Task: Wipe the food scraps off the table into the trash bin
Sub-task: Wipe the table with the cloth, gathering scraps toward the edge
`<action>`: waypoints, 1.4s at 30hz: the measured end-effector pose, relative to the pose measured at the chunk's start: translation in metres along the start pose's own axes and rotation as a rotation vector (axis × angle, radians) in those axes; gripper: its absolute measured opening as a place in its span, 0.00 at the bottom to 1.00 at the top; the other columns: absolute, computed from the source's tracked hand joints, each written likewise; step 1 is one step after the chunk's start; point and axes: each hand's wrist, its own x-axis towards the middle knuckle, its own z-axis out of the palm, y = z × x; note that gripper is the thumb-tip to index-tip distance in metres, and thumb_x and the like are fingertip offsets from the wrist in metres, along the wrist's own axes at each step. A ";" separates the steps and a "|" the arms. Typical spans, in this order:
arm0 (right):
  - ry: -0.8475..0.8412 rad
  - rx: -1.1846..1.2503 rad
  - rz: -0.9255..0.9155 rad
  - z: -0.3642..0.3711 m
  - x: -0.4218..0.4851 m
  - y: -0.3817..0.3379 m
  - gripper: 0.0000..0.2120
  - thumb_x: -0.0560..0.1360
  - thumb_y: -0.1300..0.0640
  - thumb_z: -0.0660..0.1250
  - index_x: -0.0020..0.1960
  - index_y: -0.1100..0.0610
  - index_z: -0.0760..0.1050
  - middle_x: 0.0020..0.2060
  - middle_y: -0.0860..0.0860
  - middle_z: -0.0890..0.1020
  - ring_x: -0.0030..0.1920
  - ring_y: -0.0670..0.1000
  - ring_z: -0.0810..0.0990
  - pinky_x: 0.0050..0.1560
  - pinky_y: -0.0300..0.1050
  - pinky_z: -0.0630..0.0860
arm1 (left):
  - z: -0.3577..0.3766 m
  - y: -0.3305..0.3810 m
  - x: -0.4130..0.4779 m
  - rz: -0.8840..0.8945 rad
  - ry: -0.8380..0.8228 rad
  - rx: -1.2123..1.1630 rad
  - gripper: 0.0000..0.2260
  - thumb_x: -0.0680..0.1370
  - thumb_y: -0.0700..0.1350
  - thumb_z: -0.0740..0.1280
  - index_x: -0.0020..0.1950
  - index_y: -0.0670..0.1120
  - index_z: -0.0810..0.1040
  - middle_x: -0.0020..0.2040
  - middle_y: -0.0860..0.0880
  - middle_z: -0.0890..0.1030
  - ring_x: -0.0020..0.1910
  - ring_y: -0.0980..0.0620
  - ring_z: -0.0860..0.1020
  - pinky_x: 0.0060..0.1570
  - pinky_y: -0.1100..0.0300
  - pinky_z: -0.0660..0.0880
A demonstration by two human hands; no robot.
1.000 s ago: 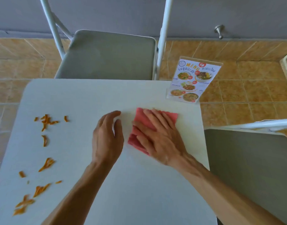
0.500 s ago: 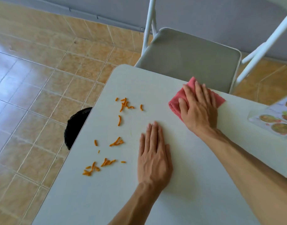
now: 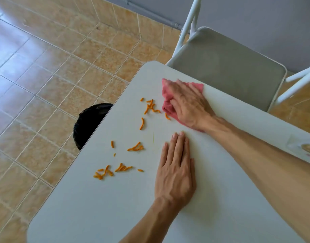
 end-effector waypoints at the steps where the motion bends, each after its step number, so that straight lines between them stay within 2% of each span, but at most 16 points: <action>1: 0.022 0.009 0.056 -0.002 0.002 0.007 0.29 0.81 0.49 0.51 0.81 0.55 0.57 0.76 0.55 0.69 0.77 0.58 0.65 0.75 0.55 0.59 | 0.000 0.001 0.001 0.001 0.004 0.000 0.25 0.84 0.47 0.54 0.79 0.40 0.56 0.81 0.44 0.54 0.80 0.47 0.49 0.77 0.49 0.49; 5: 0.190 0.031 0.548 0.001 -0.008 0.011 0.27 0.82 0.50 0.50 0.77 0.60 0.64 0.75 0.60 0.70 0.76 0.61 0.66 0.76 0.56 0.60 | -0.001 0.000 -0.003 0.002 -0.008 -0.006 0.25 0.84 0.47 0.54 0.80 0.40 0.56 0.81 0.44 0.53 0.80 0.47 0.48 0.77 0.49 0.50; 6: 0.221 0.030 0.522 0.004 -0.010 0.000 0.26 0.82 0.50 0.49 0.76 0.61 0.68 0.73 0.60 0.72 0.74 0.62 0.69 0.75 0.57 0.63 | -0.001 0.000 -0.004 0.001 -0.011 -0.008 0.25 0.84 0.47 0.54 0.80 0.40 0.56 0.81 0.44 0.54 0.80 0.47 0.48 0.77 0.49 0.50; 8: 0.179 0.035 0.248 0.012 -0.015 -0.017 0.26 0.82 0.50 0.51 0.73 0.62 0.71 0.71 0.59 0.75 0.72 0.62 0.72 0.73 0.58 0.67 | -0.001 0.000 -0.002 0.004 -0.002 -0.011 0.25 0.83 0.47 0.55 0.79 0.40 0.57 0.81 0.45 0.54 0.80 0.47 0.50 0.77 0.49 0.51; 10: 0.038 0.062 0.021 0.007 -0.009 -0.014 0.27 0.81 0.49 0.52 0.75 0.59 0.70 0.74 0.56 0.73 0.75 0.61 0.69 0.75 0.59 0.65 | -0.002 -0.001 -0.002 -0.001 0.018 -0.013 0.25 0.83 0.47 0.56 0.79 0.40 0.59 0.80 0.44 0.56 0.80 0.47 0.52 0.76 0.49 0.51; 11: -0.007 0.079 0.010 0.002 -0.006 -0.007 0.27 0.80 0.49 0.52 0.75 0.57 0.69 0.75 0.55 0.71 0.76 0.60 0.67 0.76 0.58 0.62 | -0.003 -0.003 -0.004 -0.013 0.021 -0.017 0.25 0.83 0.47 0.56 0.78 0.39 0.60 0.80 0.44 0.56 0.80 0.46 0.52 0.76 0.50 0.51; 13: -0.038 0.118 0.127 -0.004 -0.004 0.005 0.27 0.79 0.50 0.53 0.76 0.55 0.68 0.77 0.55 0.68 0.78 0.61 0.63 0.78 0.55 0.56 | -0.006 -0.011 -0.014 -0.052 0.024 -0.022 0.26 0.83 0.47 0.56 0.79 0.39 0.59 0.80 0.43 0.56 0.80 0.47 0.52 0.77 0.49 0.51; 18: 0.136 0.133 0.494 0.001 0.003 -0.027 0.27 0.78 0.51 0.51 0.77 0.52 0.67 0.77 0.52 0.67 0.79 0.58 0.60 0.79 0.53 0.54 | -0.010 -0.022 -0.025 -0.085 0.028 0.009 0.26 0.84 0.48 0.53 0.80 0.40 0.56 0.81 0.44 0.53 0.80 0.48 0.49 0.77 0.49 0.50; 20: 0.103 0.140 0.409 0.008 0.016 -0.049 0.25 0.81 0.54 0.54 0.77 0.51 0.66 0.78 0.50 0.67 0.79 0.57 0.60 0.79 0.53 0.53 | -0.009 -0.020 -0.025 -0.094 0.028 0.007 0.26 0.84 0.48 0.53 0.80 0.40 0.56 0.81 0.44 0.53 0.80 0.48 0.48 0.78 0.49 0.49; 24: -0.139 0.237 0.019 0.005 0.046 -0.051 0.23 0.82 0.56 0.57 0.76 0.50 0.68 0.78 0.51 0.67 0.80 0.58 0.58 0.80 0.51 0.50 | -0.010 -0.021 -0.025 -0.104 0.018 -0.017 0.26 0.84 0.48 0.54 0.80 0.41 0.55 0.81 0.45 0.52 0.80 0.49 0.48 0.78 0.50 0.49; 28: 0.045 0.220 0.274 0.001 0.048 -0.022 0.22 0.81 0.58 0.58 0.75 0.52 0.71 0.76 0.54 0.70 0.77 0.60 0.63 0.80 0.52 0.54 | -0.010 -0.019 -0.024 -0.095 0.017 -0.028 0.26 0.84 0.48 0.53 0.80 0.41 0.54 0.81 0.45 0.51 0.80 0.49 0.47 0.77 0.49 0.50; 30: 0.109 0.182 0.380 0.003 0.046 -0.037 0.25 0.80 0.53 0.53 0.75 0.52 0.71 0.75 0.54 0.71 0.77 0.60 0.64 0.79 0.55 0.57 | -0.009 -0.020 -0.025 -0.098 0.011 -0.029 0.26 0.84 0.48 0.53 0.80 0.41 0.54 0.81 0.45 0.51 0.80 0.49 0.47 0.77 0.49 0.50; 33: -0.053 0.223 0.093 0.005 0.049 -0.072 0.35 0.74 0.43 0.43 0.75 0.52 0.70 0.76 0.51 0.71 0.78 0.58 0.63 0.78 0.56 0.56 | -0.009 -0.020 -0.025 -0.094 0.017 -0.030 0.26 0.84 0.48 0.54 0.80 0.41 0.55 0.81 0.45 0.52 0.80 0.49 0.48 0.77 0.49 0.50; 37: -0.207 0.228 -0.127 -0.003 0.066 -0.063 0.29 0.76 0.50 0.49 0.74 0.51 0.72 0.76 0.51 0.71 0.78 0.58 0.63 0.78 0.55 0.57 | -0.010 -0.019 -0.024 -0.093 0.013 -0.031 0.26 0.83 0.48 0.54 0.80 0.41 0.56 0.81 0.45 0.53 0.80 0.48 0.49 0.77 0.49 0.51; 39: -0.086 0.210 -0.073 -0.008 0.064 -0.043 0.32 0.75 0.45 0.46 0.70 0.55 0.75 0.72 0.55 0.75 0.74 0.59 0.69 0.75 0.55 0.61 | -0.010 -0.019 -0.024 -0.093 0.012 -0.028 0.26 0.83 0.47 0.54 0.80 0.41 0.56 0.81 0.45 0.53 0.80 0.48 0.50 0.76 0.49 0.51; 42: 0.127 0.157 0.315 -0.007 0.048 -0.033 0.33 0.74 0.45 0.44 0.72 0.54 0.73 0.73 0.54 0.73 0.75 0.59 0.67 0.75 0.53 0.59 | -0.010 -0.020 -0.025 -0.091 0.016 -0.024 0.26 0.83 0.47 0.55 0.79 0.41 0.56 0.81 0.44 0.54 0.80 0.48 0.50 0.76 0.49 0.51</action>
